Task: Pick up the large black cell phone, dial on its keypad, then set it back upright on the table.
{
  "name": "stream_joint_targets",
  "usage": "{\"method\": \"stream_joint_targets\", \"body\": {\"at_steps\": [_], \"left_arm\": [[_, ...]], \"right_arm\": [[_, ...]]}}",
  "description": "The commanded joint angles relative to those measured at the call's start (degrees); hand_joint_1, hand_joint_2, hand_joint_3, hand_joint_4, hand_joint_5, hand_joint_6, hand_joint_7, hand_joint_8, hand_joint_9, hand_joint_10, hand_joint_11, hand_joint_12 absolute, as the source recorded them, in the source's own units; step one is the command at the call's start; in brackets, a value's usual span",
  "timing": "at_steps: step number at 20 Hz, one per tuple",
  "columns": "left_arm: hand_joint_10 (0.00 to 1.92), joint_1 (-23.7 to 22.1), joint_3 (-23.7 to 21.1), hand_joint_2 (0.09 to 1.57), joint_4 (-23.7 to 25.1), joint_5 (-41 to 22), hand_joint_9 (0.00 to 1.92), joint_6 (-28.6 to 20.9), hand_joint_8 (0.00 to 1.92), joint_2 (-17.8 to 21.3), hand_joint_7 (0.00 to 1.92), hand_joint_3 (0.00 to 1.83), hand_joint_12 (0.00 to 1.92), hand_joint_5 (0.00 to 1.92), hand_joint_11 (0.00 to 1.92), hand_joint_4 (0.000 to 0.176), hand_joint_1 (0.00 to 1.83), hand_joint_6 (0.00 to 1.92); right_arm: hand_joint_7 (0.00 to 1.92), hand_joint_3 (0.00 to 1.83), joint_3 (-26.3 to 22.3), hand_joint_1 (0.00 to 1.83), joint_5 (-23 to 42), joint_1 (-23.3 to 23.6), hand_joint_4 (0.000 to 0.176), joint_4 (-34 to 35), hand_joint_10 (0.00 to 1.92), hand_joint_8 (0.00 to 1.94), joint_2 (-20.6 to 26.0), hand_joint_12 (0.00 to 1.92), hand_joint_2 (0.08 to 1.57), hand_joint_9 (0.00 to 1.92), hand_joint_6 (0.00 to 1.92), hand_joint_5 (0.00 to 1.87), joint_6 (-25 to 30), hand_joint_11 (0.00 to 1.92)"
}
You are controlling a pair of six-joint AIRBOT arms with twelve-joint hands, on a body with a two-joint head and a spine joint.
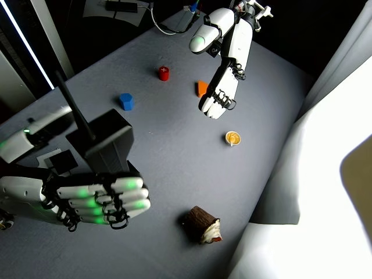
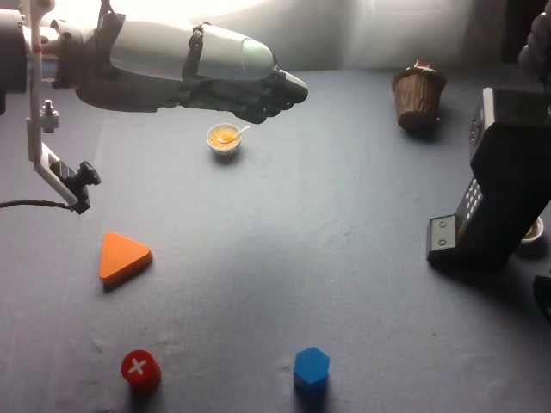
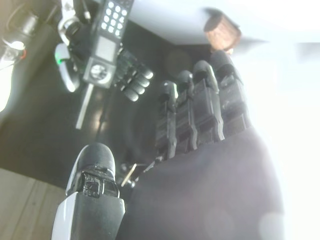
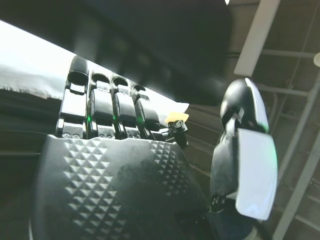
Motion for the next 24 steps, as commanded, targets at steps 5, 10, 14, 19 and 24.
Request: {"method": "stream_joint_targets", "body": {"at_steps": [5,10,14,19,24], "left_arm": [[0.00,-1.56,-0.44,1.24,-4.33,-1.59,0.15,-0.52,0.00,0.59,0.20,0.00,0.34,0.25,0.00,0.006,0.00,0.00],[0.00,-1.62,-0.69,1.24,-4.33,-1.59,0.16,-0.52,0.00,0.58,0.21,0.00,0.38,0.26,0.00,0.002,0.00,0.00],[0.00,-1.52,-0.89,1.25,-4.33,-1.59,0.17,-0.52,0.00,0.61,0.21,0.00,0.37,0.26,0.00,0.003,0.00,0.00],[0.00,-1.52,-0.99,1.24,-4.34,-1.56,0.16,-0.52,0.00,0.60,0.22,0.00,0.38,0.27,0.00,0.005,0.00,0.00],[0.01,-1.53,-1.95,1.25,-4.35,-1.52,0.20,-0.57,0.01,0.61,0.25,0.00,0.37,0.29,0.00,0.000,0.01,0.00]], "right_arm": [[0.00,0.00,0.05,0.09,7.18,0.01,0.061,0.14,0.00,0.00,0.35,0.00,0.86,0.00,0.00,0.00,0.60,0.00],[0.00,0.00,-0.02,0.06,7.18,0.01,0.054,-0.02,0.00,0.00,0.36,0.00,0.88,0.00,0.00,0.00,0.41,0.00],[0.00,0.00,-0.57,0.07,7.18,0.01,0.055,-1.26,0.00,0.00,0.36,0.00,0.88,0.00,0.00,0.00,0.22,0.00],[0.00,0.00,-0.67,0.09,7.18,0.19,0.061,-2.82,0.00,0.00,2.39,0.00,0.89,0.00,0.00,0.00,0.16,0.00],[0.00,0.00,-1.26,0.09,7.17,0.50,0.058,-3.69,0.00,0.00,5.29,0.00,0.89,0.00,0.00,0.00,0.17,0.00]]}}
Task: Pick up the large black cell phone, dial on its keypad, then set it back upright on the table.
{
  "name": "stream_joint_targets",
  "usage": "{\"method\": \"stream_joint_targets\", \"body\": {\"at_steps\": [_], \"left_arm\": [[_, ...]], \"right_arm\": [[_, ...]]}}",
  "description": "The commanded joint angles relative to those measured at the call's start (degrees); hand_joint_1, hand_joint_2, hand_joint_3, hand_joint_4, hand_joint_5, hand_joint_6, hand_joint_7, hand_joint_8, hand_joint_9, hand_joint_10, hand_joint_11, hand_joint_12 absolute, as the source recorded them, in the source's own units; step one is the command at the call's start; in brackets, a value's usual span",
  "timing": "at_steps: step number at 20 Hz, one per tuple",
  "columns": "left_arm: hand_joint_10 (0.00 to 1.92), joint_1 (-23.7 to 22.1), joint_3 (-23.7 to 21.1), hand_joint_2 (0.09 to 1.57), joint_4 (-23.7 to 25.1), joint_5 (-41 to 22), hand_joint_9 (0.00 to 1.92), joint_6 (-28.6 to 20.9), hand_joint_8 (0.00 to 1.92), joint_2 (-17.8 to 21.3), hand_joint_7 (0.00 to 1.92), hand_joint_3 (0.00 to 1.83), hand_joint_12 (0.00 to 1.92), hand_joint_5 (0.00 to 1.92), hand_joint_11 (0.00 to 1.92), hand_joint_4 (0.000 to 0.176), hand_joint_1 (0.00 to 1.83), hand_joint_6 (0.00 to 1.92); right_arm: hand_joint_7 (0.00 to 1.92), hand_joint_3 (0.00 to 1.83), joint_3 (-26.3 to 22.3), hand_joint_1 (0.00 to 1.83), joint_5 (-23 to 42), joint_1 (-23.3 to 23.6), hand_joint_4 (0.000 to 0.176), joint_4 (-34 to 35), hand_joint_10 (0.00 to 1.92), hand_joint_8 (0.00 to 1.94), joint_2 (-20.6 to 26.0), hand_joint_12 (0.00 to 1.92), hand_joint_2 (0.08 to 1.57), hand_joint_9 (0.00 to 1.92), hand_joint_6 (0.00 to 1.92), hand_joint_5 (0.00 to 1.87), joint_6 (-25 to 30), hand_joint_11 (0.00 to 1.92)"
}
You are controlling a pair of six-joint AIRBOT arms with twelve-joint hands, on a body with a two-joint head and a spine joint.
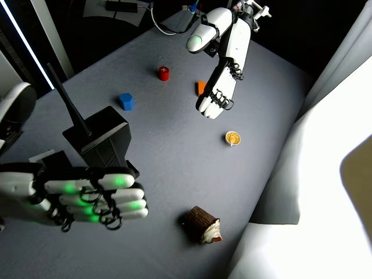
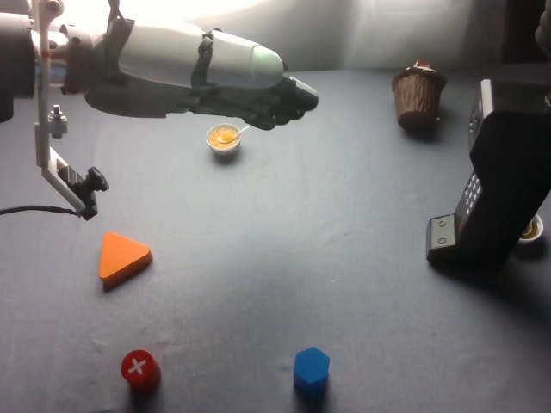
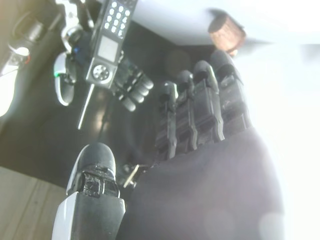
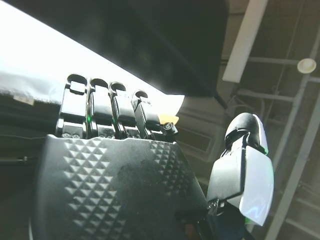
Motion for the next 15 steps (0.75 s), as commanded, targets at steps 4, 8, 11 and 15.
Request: {"method": "stream_joint_targets", "body": {"at_steps": [4,8,11,15], "left_arm": [[0.00,-1.42,-0.85,1.23,-4.29,-1.42,0.19,-0.63,0.00,0.66,0.25,0.00,0.42,0.30,0.00,0.001,0.04,0.00],[0.00,-1.44,-0.50,1.24,-4.27,-1.37,0.18,-0.66,0.00,0.54,0.25,0.00,0.42,0.30,0.00,0.002,0.00,0.00],[0.00,-1.50,-0.62,1.25,-4.27,-1.34,0.17,-0.83,0.00,0.65,0.24,0.00,0.39,0.28,0.00,0.002,0.00,0.00],[0.00,-1.55,-0.59,1.26,-4.27,-1.25,0.17,-1.15,0.00,1.00,0.23,0.00,0.37,0.28,0.00,0.000,0.00,0.00]], "right_arm": [[0.00,0.00,-1.14,0.10,7.12,0.44,0.064,0.13,0.00,0.00,3.66,0.00,0.89,0.00,0.00,0.00,0.47,0.00],[0.00,0.01,-4.58,0.08,7.13,0.37,0.058,0.38,0.00,0.00,7.97,0.00,0.90,0.00,0.00,0.00,0.50,0.00],[0.00,0.01,-8.94,0.07,7.13,-1.27,0.063,0.50,0.00,0.00,13.58,0.00,0.91,0.00,0.00,0.00,0.49,0.00],[0.00,0.00,-14.70,0.09,7.14,-5.53,0.057,-0.95,0.00,0.00,20.69,0.00,0.91,0.00,0.00,0.00,0.49,0.00]]}}
